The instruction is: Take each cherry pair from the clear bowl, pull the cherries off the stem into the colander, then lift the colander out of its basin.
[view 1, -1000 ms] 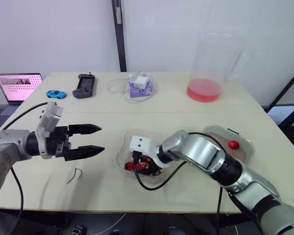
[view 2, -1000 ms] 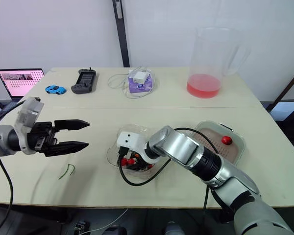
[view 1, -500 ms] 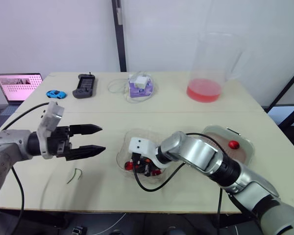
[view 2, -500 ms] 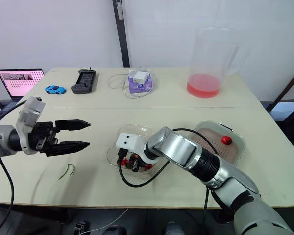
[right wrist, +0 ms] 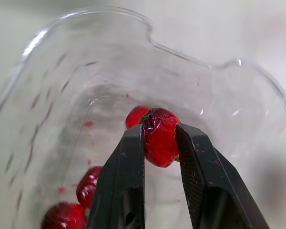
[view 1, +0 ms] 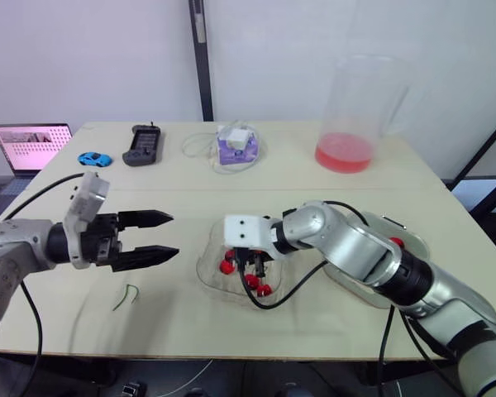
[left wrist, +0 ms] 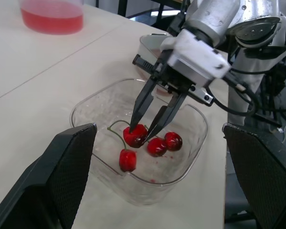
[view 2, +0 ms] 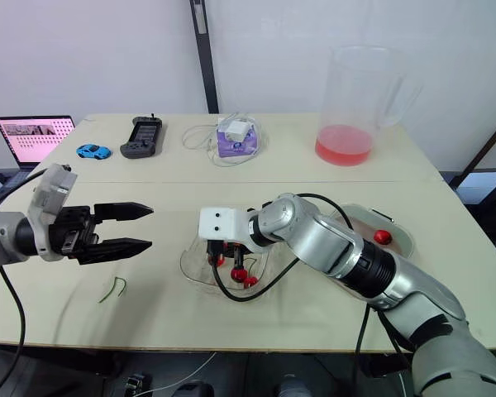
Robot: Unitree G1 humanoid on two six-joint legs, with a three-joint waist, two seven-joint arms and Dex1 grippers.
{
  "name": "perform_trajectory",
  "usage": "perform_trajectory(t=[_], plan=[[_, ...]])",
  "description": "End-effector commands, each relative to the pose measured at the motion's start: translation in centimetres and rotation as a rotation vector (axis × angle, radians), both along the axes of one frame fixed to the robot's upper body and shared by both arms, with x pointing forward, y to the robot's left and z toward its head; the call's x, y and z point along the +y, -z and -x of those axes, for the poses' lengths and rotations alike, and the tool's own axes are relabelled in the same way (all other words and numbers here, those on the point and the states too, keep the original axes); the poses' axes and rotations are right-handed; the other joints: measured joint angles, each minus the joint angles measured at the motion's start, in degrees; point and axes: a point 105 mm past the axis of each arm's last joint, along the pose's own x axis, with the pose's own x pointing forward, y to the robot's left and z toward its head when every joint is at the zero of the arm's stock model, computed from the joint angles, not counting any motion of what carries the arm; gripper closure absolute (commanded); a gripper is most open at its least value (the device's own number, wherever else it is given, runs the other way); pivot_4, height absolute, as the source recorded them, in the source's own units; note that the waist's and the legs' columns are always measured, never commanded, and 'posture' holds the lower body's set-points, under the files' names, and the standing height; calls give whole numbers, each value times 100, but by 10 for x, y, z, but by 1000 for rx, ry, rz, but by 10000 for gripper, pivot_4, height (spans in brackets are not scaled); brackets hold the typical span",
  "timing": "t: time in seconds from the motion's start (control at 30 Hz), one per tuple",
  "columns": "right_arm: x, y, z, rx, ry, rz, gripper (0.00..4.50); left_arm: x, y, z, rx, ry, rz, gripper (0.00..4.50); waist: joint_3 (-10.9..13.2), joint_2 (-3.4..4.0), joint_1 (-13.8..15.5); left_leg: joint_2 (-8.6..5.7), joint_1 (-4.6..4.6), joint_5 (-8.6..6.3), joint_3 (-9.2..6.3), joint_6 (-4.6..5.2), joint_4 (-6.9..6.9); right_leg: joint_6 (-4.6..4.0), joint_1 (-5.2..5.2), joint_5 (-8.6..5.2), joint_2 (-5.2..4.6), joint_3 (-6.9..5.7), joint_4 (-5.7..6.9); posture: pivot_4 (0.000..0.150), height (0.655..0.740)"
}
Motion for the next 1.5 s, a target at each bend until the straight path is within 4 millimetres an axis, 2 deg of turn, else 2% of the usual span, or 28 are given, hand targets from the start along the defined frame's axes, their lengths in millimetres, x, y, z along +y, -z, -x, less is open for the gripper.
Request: perform_trajectory(t=[0.03, 0.13, 0.27, 0.47, 0.5, 0.53, 0.63, 0.67, 0.7, 0.73, 0.9, 1.0, 1.07, 1.17, 1.47, 1.5], plan=[[4, -13, 11, -179, -160, 19, 34816, 2, -12, -2, -19, -14, 37, 0, 0, 0, 3, 0, 0, 0, 0, 0, 0, 0, 0, 0, 0, 0, 0, 1500, 7332], [3, -12, 11, -257, -222, 26, 34816, 2, -15, -4, -13, -14, 72, 0, -1, -2, 8, -1, 0, 0, 1, 0, 2, 0, 2, 0, -1, 0, 0, 1500, 7332], [-1, 1, -4, -310, -237, 76, 34816, -1, -13, -5, -8, -8, 72, 0, 0, -3, 6, 0, 0, 1, 0, -2, 2, 0, 2, 0, 0, 0, 0, 1500, 7332], [-8, 15, -16, -154, -217, 116, 34816, -2, -12, -7, -3, -2, 67, 0, 0, -3, 3, 0, 1, 2, -1, -3, 1, 0, 2, 0, 0, 0, 1, 1500, 7332], [-10, 16, -18, -150, -216, 126, 29273, -2, -11, -7, -2, -1, 65, 0, 0, -3, 4, 0, 1, 2, 0, -4, 2, 0, 2, 0, -1, 0, 1, 1500, 7332], [-11, 16, -19, -143, -213, 128, 26144, -3, -11, -7, -2, 0, 63, 0, 0, -3, 13, -1, 1, 2, 0, -4, 2, 0, 3, 0, -1, 0, 1, 1500, 7332], [-17, 12, -19, -123, -207, 140, 12419, -3, -10, -6, -2, 0, 61, 0, 0, -3, 11, -1, 1, 3, 0, -5, 2, 0, 4, 0, -1, 0, 1, 1500, 7332], [-19, 9, -18, -121, -204, 145, 6440, -3, -10, -6, -1, -1, 60, 0, 0, -3, 11, -1, 1, 3, 0, -5, 2, 0, 3, 0, -1, 0, 1, 1500, 7332], [-20, 5, -17, -113, -198, 139, 2525, -3, -10, -6, 0, -2, 59, 0, 0, -3, 11, -1, 1, 3, -1, -5, 2, 0, 3, 0, -1, 0, 1, 1500, 7332], [-21, 0, -14, -87, -183, 123, 1150, -2, -10, -6, 0, -3, 58, 0, 0, -3, 11, -1, 1, 3, -1, -5, 1, 0, 3, 0, 0, -1, 1, 1500, 7332], [-7, -25, -5, 151, -9, -105, 1150, -2, -8, -7, -1, -5, 51, 0, 0, -3, -6, 0, 1, 3, -3, -5, 1, 0, 3, 0, 1, -1, 3, 1500, 7332], [-5, -28, -5, 245, 147, -154, 1150, -3, -7, -9, -3, -3, 46, 0, 1, -2, 4, 0, 2, 4, -7, -7, 0, -3, 2, -1, 2, -2, 8, 1500, 7332], [-9, -22, -6, 333, 268, -148, 1150, -4, -7, -9, -5, 2, 43, 0, 0, -3, 24, -2, 2, 4, -7, -7, 0, -3, 3, -2, -1, -3, 7, 1500, 7332], [-15, -8, -12, 354, 390, -116, 1150, -4, -7, -10, -8, 6, 40, 0, -1, -5, 22, -4, 2, 5, -6, -9, 1, -4, 5, -2, -2, -4, 4, 1500, 7332], [-20, 16, -15, 299, 371, -24, 1150, -3, -5, -11, -12, 11, 22, 0, -1, -5, -29, -2, 2, 5, -5, -8, -3, -5, 0, -2, 0, -3, 5, 1500, 7332], [-21, 19, -16, 302, 378, -20, 3682, -3, -3, -11, -10, 12, 14, 0, -1, -5, -32, -2, 2, 5, -6, -8, -3, -5, 1, -2, 0, -4, 5, 1500, 7332]])
